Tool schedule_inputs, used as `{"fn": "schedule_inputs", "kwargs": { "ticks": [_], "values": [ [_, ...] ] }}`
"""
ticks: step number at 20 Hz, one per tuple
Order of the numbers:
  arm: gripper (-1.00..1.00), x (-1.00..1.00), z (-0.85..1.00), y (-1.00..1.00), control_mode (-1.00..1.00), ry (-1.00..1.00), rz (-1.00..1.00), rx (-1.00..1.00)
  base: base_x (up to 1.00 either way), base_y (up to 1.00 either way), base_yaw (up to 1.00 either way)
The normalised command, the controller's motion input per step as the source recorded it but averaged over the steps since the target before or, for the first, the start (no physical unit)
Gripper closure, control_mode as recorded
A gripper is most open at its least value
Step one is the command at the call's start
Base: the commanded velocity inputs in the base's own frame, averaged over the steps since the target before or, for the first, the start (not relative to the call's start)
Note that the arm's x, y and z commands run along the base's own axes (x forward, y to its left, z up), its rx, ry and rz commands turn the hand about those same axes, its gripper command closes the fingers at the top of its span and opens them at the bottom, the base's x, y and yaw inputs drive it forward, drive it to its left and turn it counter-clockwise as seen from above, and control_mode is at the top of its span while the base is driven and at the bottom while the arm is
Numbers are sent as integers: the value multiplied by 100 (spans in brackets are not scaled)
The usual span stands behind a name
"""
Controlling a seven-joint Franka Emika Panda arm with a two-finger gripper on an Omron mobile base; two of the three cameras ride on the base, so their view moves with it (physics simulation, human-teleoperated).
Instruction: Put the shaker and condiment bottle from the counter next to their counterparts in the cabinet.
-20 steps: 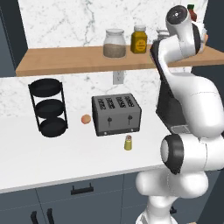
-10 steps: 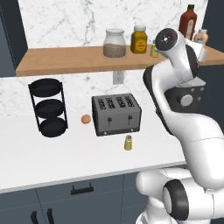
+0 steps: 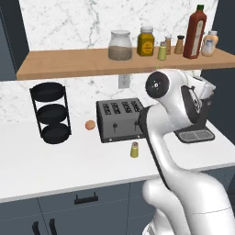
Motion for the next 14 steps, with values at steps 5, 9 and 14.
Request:
{"fn": "schedule_inputs", "kwargs": {
  "ticks": [5,9,14],
  "values": [
    [-100,-79,-48,48,-100,-5,-8,-2,0,0,0],
    [-100,-67,-38,42,-100,-3,-5,0,0,0,0],
    [-100,-41,-29,23,-100,0,-1,0,0,0,0]
  ]
}}
